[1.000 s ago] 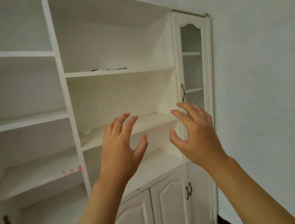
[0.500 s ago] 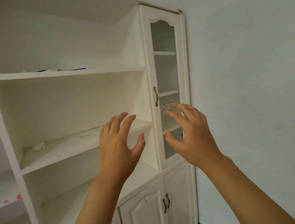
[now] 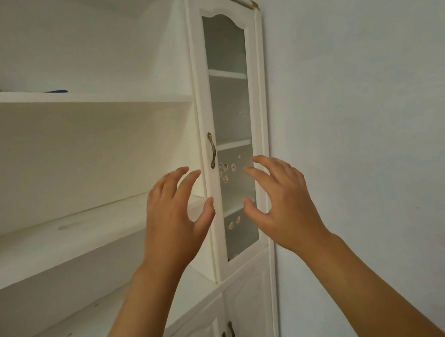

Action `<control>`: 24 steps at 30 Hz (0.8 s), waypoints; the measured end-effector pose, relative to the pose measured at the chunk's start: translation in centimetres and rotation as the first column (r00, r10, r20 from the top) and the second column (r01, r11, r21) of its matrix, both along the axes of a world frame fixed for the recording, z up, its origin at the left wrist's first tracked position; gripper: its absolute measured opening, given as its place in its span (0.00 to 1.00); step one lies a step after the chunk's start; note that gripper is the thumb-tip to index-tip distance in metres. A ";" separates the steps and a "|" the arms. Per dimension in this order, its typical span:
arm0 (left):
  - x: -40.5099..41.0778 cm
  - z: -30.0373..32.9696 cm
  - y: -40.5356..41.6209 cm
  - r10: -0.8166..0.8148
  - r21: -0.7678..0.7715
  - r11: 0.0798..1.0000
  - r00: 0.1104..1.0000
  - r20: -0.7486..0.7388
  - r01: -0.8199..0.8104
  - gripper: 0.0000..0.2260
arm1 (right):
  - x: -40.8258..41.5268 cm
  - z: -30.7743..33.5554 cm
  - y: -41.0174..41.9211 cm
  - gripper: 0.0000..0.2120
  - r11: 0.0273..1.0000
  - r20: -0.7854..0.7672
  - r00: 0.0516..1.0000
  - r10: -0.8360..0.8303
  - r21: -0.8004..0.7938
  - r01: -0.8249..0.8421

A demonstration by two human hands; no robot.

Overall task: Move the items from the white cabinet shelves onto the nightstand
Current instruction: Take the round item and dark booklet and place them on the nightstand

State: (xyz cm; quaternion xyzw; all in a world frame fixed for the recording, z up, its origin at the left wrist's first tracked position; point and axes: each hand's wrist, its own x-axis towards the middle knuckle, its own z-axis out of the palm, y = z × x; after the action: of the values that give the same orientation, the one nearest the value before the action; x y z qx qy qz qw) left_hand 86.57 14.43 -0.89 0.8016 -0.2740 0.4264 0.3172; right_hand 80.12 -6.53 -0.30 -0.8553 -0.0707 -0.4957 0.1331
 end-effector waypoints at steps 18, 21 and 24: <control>24.5 -0.6 -5.4 -0.011 -0.026 1.000 0.999 -0.034 0.010 0.27 | 24.3 0.9 -4.6 0.27 1.000 -0.029 0.999 -0.024 0.011 0.024; 26.9 -1.1 -6.2 -0.008 -0.027 1.000 0.999 -0.036 0.007 0.27 | 27.0 0.4 -5.0 0.28 1.000 -0.046 0.999 -0.001 0.026 0.002; 28.8 -1.2 -7.1 -0.005 -0.030 1.000 1.000 -0.027 0.004 0.27 | 29.7 0.3 -5.7 0.28 1.000 -0.046 0.999 0.018 0.014 -0.017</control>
State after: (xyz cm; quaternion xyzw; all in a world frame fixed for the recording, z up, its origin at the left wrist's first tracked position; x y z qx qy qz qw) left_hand 115.36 7.31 -2.09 0.8020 -0.2650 0.4187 0.3336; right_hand 109.84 -12.19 0.02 -0.8648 -0.0717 -0.4754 0.1450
